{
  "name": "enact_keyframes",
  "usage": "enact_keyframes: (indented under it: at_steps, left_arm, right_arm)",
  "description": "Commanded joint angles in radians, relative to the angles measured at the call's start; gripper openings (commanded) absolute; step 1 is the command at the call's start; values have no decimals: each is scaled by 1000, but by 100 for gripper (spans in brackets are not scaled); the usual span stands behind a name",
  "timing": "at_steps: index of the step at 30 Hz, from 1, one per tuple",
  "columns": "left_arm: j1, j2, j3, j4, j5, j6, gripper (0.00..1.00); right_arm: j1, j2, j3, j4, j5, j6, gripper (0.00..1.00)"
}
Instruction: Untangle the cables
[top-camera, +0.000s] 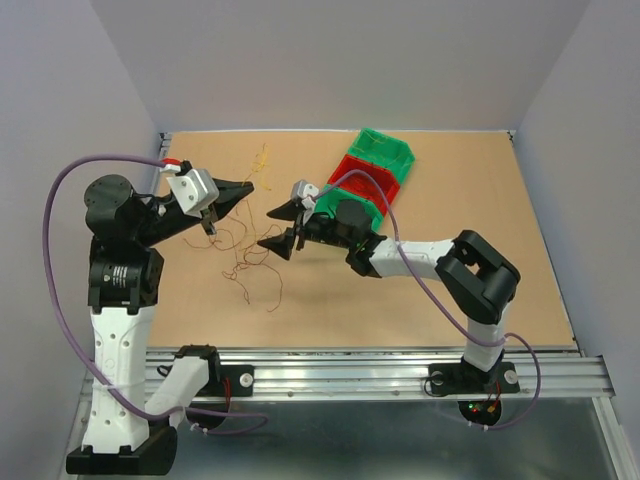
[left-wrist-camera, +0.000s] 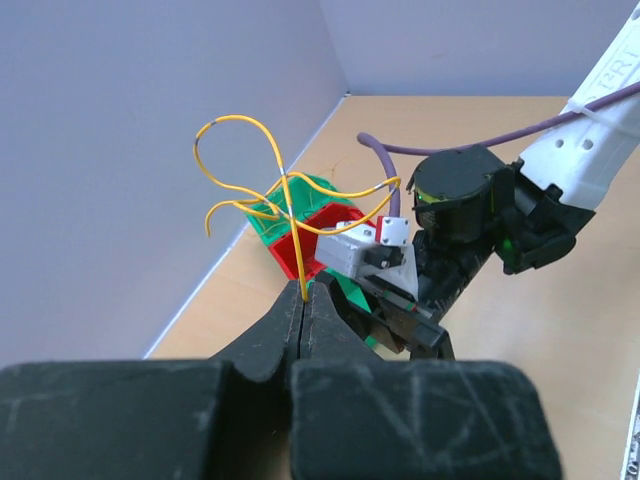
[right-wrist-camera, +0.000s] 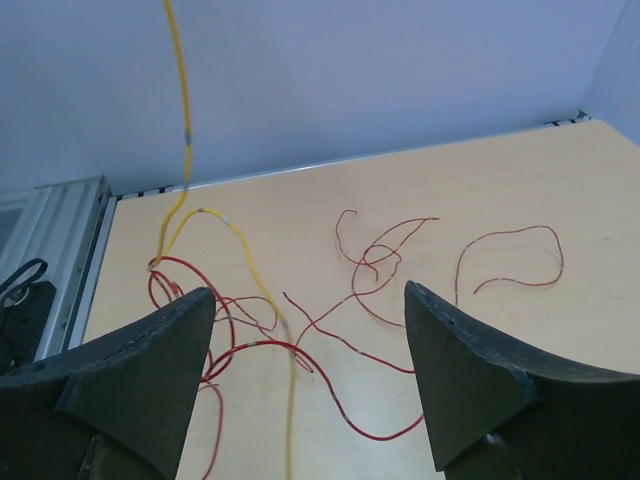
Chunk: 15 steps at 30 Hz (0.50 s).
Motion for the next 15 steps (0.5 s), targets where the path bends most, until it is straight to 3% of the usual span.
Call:
enact_keyframes:
  at_steps: [1,5,8,9,15]
  left_arm:
    - [-7,-1,47,2,65,-54,0]
    - [-7,17,42,19,90,-69,0]
    - [-7,34,64,36,78,-83,0]
    - [-7,37,94,42,60,-86,0]
    - [-7,111,289,43,-23,-95,0]
  right_arm:
    - [37,4,68,87,-62,-23,81]
    - [46,8,69,99,-108,-6,79]
    - [50,36,101,96,-90,14,60]
    - [50,49,108,88,-89,17,58]
    - [52,158,129,88,-73,36,57]
